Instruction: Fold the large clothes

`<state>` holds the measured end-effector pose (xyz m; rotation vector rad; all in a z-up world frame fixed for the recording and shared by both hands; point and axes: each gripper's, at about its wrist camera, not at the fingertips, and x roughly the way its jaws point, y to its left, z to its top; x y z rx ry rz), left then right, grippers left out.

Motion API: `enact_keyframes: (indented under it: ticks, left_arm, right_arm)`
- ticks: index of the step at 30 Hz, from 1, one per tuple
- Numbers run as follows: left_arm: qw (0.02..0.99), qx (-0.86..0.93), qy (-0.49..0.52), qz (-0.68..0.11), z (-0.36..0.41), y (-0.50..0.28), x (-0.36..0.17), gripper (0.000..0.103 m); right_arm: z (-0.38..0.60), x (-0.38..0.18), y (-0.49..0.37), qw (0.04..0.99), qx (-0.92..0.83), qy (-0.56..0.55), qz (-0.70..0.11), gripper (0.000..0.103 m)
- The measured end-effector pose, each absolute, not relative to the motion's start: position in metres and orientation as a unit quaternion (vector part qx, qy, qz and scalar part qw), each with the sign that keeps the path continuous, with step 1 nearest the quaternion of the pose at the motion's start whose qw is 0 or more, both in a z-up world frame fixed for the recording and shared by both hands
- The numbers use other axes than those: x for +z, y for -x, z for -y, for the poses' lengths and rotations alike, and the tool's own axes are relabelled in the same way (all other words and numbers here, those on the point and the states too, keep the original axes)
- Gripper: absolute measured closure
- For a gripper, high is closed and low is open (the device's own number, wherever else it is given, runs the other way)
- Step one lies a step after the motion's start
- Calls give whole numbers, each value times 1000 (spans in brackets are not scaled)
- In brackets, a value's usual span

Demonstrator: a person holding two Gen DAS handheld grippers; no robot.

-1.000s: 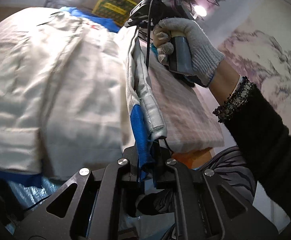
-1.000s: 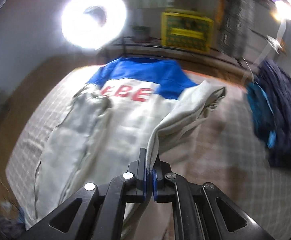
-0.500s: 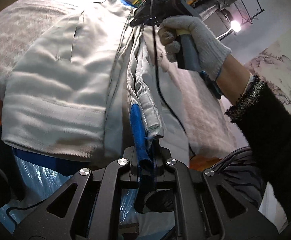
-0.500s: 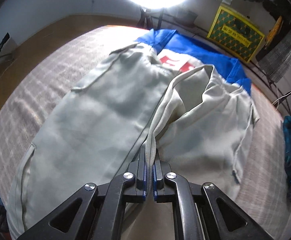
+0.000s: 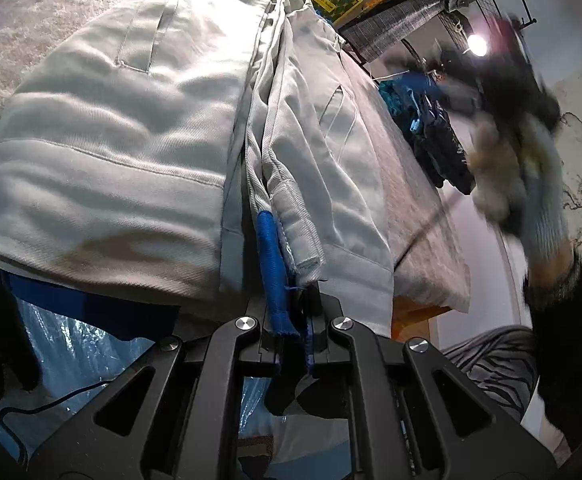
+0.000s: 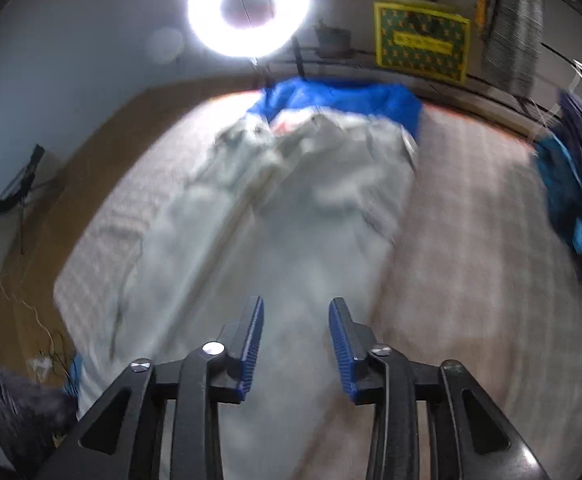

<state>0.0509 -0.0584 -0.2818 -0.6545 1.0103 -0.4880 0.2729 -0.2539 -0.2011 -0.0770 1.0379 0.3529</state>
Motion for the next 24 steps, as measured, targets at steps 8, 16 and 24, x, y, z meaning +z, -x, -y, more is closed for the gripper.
enact_keyframes:
  ticks: [8, 16, 24]
  left_arm:
    - [807, -243, 255, -474, 58, -41, -263, 90]
    - [836, -209, 238, -448, 3, -26, -232, 57]
    - [846, -124, 248, -456, -62, -57, -237, 51]
  right_arm:
    - [289, -263, -183, 792, 196, -51, -575, 57]
    - [296, -289, -157, 760, 240, -133, -589, 57]
    - [289, -278, -149, 770, 237, -104, -584, 103]
